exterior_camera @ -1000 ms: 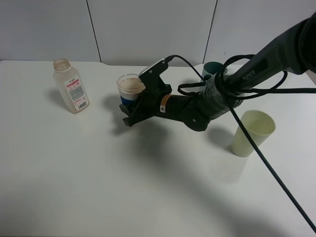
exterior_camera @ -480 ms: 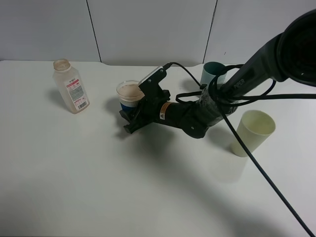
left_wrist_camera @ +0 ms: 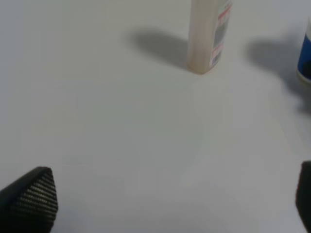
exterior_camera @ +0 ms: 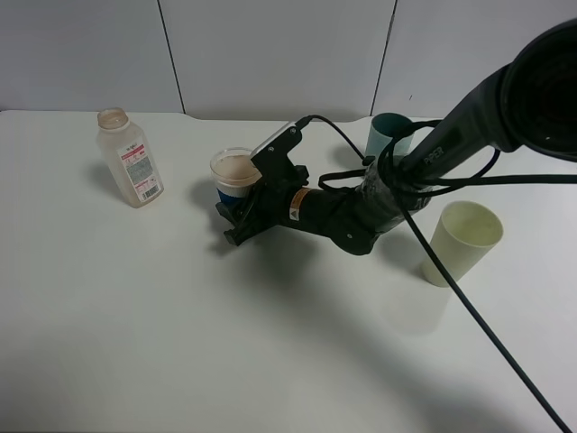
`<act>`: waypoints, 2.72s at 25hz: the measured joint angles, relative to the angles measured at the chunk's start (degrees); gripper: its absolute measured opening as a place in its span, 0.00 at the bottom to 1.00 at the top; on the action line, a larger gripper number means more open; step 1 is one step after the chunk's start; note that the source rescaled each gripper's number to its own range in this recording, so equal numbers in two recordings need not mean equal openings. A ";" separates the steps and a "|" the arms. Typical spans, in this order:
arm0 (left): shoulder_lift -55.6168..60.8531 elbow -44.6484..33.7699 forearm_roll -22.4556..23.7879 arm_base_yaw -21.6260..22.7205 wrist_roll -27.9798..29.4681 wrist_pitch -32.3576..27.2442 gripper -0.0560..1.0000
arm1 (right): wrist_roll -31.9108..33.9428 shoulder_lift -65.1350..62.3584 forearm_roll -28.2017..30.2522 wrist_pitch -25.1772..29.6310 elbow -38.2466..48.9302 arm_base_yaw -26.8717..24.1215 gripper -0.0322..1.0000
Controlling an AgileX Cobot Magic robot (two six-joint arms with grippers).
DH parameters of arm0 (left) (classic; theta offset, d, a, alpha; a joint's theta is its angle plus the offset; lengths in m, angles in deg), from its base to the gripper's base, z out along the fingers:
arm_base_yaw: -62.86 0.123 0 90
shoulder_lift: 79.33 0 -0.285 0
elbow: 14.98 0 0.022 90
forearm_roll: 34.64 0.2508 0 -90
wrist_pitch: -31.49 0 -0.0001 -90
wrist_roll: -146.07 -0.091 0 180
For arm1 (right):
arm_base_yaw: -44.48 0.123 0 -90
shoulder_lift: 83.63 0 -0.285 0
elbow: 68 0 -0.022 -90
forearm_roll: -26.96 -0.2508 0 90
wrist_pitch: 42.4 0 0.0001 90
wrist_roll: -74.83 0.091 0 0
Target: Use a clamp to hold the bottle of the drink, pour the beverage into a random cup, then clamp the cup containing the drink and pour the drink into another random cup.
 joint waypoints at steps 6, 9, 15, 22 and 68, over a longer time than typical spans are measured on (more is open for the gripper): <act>0.00 0.00 0.00 0.00 0.00 0.00 1.00 | 0.00 -2.58 0.07 4.22 0.05 0.18 0.80; 0.00 0.00 0.00 0.00 0.00 0.00 1.00 | 0.00 -5.46 0.07 8.52 0.10 0.18 0.95; 0.00 0.00 0.00 0.00 0.00 0.00 1.00 | 0.00 -10.64 0.03 16.92 0.16 0.18 0.99; 0.00 0.00 0.00 0.00 0.00 0.00 1.00 | 8.30 -23.10 0.03 31.09 0.21 0.18 1.00; 0.00 0.00 0.00 0.00 -0.05 0.00 1.00 | 2.45 -83.20 -7.72 77.73 0.16 -45.01 1.00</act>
